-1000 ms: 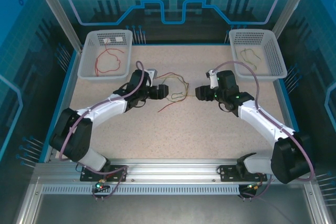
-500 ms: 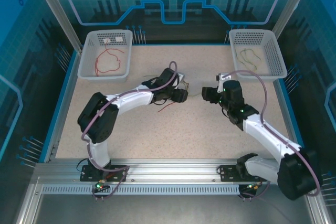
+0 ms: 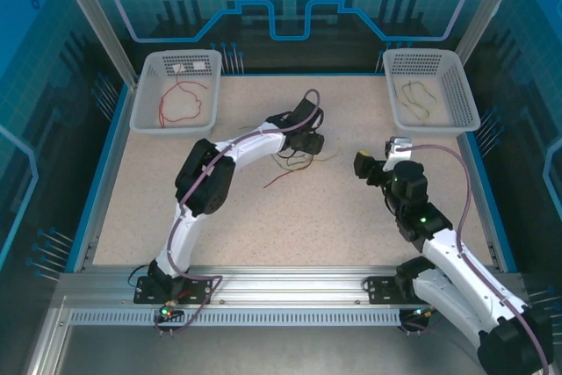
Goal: Untangle the cables
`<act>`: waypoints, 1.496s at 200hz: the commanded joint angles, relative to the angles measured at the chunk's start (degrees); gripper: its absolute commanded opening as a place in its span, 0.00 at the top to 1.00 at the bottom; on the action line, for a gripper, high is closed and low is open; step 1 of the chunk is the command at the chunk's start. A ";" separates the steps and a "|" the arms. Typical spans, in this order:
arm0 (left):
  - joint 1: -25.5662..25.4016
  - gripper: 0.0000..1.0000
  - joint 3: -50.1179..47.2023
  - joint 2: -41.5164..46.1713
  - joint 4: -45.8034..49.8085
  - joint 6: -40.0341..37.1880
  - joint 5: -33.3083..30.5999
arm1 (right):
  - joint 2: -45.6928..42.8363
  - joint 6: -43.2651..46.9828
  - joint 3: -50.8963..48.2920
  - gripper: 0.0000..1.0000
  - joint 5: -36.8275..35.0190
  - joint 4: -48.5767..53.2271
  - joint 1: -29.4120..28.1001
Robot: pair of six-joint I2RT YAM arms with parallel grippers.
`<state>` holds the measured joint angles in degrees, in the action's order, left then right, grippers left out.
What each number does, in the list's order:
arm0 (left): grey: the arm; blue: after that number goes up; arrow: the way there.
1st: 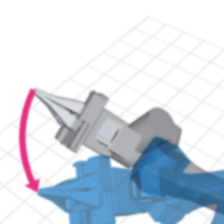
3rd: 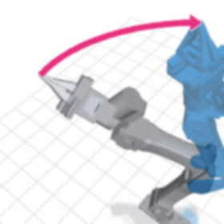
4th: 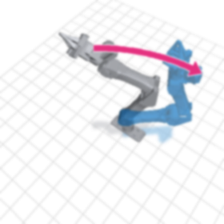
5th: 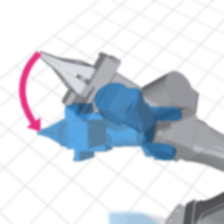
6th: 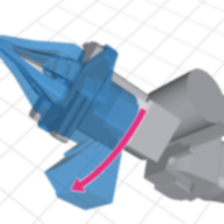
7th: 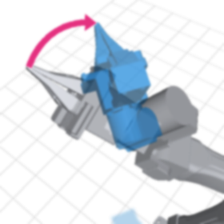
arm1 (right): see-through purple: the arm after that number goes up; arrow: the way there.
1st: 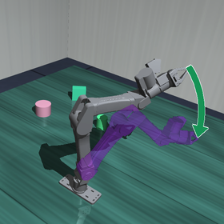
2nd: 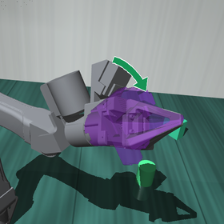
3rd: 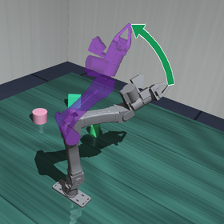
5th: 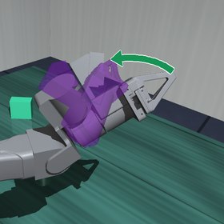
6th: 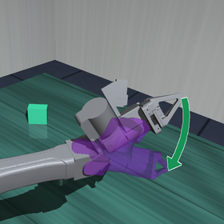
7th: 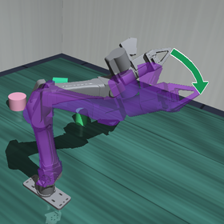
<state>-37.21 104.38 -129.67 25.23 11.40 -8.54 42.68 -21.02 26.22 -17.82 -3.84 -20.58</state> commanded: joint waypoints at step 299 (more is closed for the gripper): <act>-1.84 1.00 -30.64 36.36 -15.83 4.28 11.17 | 10.45 12.36 -5.09 0.04 32.75 -32.42 -8.86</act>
<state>-39.22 75.79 -95.39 13.32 14.04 -3.36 52.84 -15.07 21.34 10.26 -25.15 -25.80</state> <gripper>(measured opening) 0.059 0.948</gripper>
